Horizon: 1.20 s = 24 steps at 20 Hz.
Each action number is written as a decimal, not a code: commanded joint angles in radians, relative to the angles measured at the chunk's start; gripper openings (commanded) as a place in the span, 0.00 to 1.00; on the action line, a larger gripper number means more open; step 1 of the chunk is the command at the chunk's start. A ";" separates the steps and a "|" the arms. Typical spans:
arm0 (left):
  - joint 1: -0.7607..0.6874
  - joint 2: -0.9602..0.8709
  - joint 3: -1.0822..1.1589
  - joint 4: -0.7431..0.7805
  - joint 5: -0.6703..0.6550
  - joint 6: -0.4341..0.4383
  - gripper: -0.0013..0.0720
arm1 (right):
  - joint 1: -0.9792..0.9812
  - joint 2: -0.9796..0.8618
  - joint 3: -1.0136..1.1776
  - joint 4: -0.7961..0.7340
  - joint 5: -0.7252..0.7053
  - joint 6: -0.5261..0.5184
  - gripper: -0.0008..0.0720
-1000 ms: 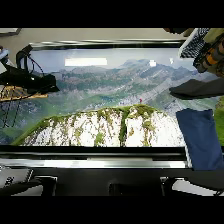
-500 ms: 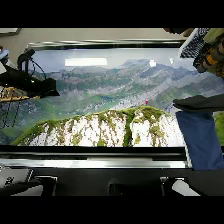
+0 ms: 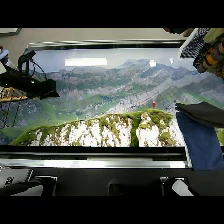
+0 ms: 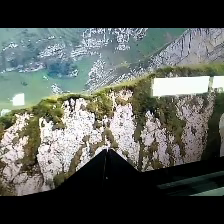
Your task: Fold the clothes and pants, and hang the long-sleeved shirts on hangers.
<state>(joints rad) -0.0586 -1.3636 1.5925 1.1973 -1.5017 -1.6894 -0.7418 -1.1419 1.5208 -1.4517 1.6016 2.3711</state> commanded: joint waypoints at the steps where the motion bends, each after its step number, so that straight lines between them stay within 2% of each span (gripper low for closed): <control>1: 0.001 0.000 0.000 0.000 -0.002 0.002 0.04 | 0.000 0.023 -0.052 -0.148 0.083 -0.084 0.06; 11: 0.001 0.000 0.000 0.000 0.001 0.002 0.04 | -0.001 0.189 -0.544 -0.302 -0.005 -0.102 0.06; 24: 0.001 0.000 0.000 0.000 0.001 0.002 0.04 | -0.001 0.192 -0.678 -0.480 -0.051 -0.149 0.06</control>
<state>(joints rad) -0.0586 -1.3636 1.5925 1.1969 -1.5013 -1.6875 -0.7418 -0.9504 0.8539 -1.8801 1.5661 2.2353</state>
